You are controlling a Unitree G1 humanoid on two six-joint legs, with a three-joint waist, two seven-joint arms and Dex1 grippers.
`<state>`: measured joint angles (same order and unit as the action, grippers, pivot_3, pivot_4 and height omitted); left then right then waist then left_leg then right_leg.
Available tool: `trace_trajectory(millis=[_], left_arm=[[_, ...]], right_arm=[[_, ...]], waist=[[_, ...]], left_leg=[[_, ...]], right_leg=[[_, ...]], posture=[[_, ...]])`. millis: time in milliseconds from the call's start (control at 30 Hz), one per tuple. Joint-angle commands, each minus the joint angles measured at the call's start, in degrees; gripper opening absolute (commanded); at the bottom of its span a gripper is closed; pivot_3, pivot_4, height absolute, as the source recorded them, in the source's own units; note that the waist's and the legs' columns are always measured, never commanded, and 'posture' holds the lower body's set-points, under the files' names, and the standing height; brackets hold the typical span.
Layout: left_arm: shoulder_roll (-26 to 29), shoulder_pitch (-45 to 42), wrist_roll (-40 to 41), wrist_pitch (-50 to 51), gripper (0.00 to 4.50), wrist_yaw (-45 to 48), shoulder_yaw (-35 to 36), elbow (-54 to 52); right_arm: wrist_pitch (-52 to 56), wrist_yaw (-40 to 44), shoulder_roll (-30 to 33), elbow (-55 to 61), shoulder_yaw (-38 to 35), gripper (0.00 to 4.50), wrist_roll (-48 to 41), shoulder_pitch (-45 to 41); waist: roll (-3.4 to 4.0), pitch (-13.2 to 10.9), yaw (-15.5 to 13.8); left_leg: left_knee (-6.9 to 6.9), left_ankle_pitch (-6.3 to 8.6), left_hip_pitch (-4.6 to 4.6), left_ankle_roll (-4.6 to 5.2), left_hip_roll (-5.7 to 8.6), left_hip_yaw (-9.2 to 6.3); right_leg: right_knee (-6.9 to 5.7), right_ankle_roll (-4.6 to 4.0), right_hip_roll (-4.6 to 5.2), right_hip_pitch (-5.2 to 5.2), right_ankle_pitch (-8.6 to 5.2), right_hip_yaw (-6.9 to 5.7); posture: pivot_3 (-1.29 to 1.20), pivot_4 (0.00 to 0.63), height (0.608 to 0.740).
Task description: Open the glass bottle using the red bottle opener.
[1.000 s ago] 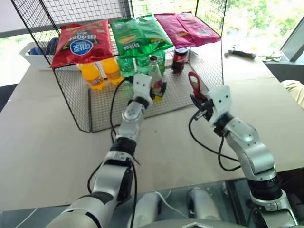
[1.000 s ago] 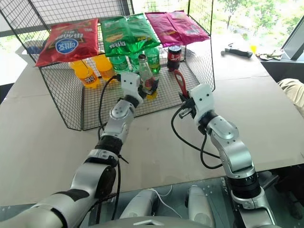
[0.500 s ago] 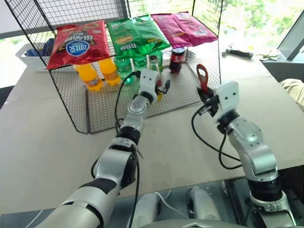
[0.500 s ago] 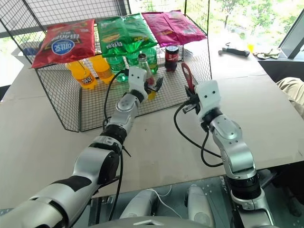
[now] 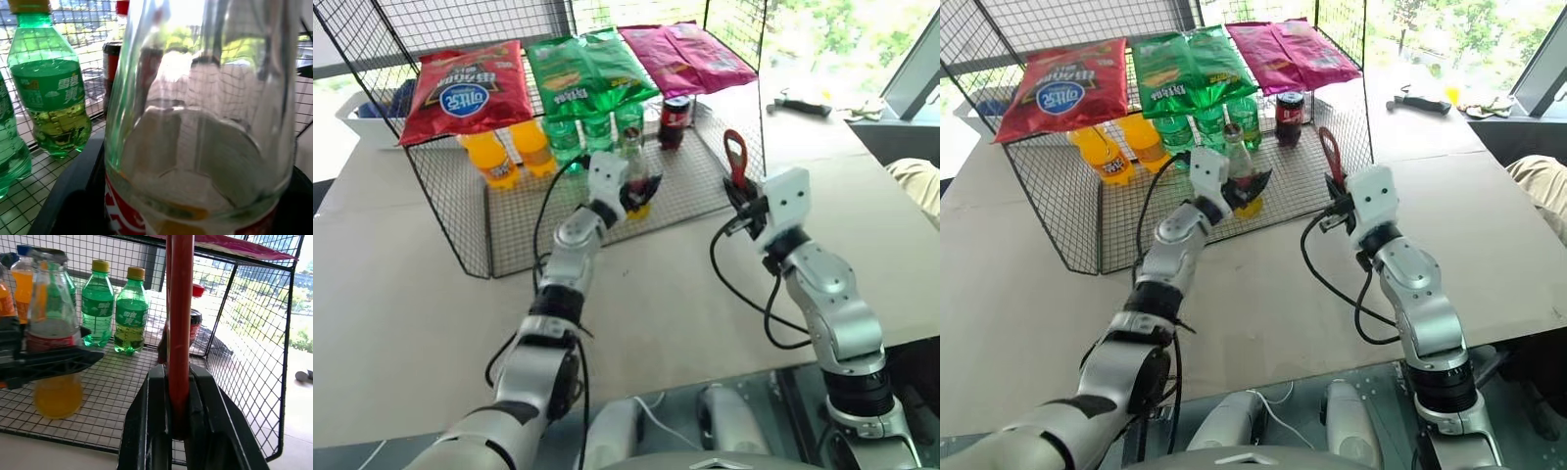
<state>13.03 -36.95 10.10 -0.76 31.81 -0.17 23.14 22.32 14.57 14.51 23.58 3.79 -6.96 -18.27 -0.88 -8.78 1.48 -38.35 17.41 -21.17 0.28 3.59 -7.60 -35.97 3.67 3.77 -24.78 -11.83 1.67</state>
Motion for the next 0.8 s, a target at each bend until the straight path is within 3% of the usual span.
trace_trajectory(millis=[33,167,267,533,800], left_arm=[[3.9,3.4,4.91,9.82,2.81,4.09,-0.12,-17.59],[9.1,10.25,8.99,18.59,2.81,7.45,-0.17,-31.86],[9.93,14.16,10.7,22.07,2.81,6.58,0.3,-36.91],[6.48,22.79,10.57,16.1,2.81,5.15,0.62,-38.69],[3.73,25.79,10.6,11.35,2.81,5.62,0.24,-38.49]], right_arm=[[-2.45,-0.08,0.47,0.87,-2.1,0.0,0.21,-1.5],[-3.87,0.86,0.92,0.33,-2.85,0.0,-0.3,-2.88],[-4.12,1.59,1.2,0.55,-2.49,0.0,-0.36,-3.18],[-4.29,1.77,0.45,0.48,-1.38,0.0,0.19,-2.97],[-4.56,2.04,0.45,-0.04,-0.98,0.0,0.42,-3.07]], waist=[[0.0,0.0,0.11],[0.01,0.01,0.34],[0.02,0.01,0.29],[0.02,0.02,0.11],[0.02,0.02,-0.64]], left_leg=[[-0.01,0.0,0.01,0.0,-0.01,0.0],[-0.04,0.0,0.02,0.0,-0.1,0.02],[-0.04,0.0,0.05,0.0,-0.12,0.03],[-0.04,0.0,0.12,0.0,-0.13,0.09],[-0.04,0.0,0.13,0.0,-0.13,0.15]], right_leg=[[0.0,0.0,-0.01,0.0,0.0,0.0],[-0.06,0.0,-0.02,0.02,0.0,0.02],[-0.04,0.0,-0.01,0.04,0.0,0.05],[-0.08,0.0,-0.03,0.06,0.0,0.11],[-0.07,-0.01,-0.02,0.06,0.0,0.14]], posture=[[0.0,0.15,0.74],[0.0,0.15,0.74],[0.0,0.15,0.74],[0.0,0.15,0.74],[0.0,0.15,0.74]])
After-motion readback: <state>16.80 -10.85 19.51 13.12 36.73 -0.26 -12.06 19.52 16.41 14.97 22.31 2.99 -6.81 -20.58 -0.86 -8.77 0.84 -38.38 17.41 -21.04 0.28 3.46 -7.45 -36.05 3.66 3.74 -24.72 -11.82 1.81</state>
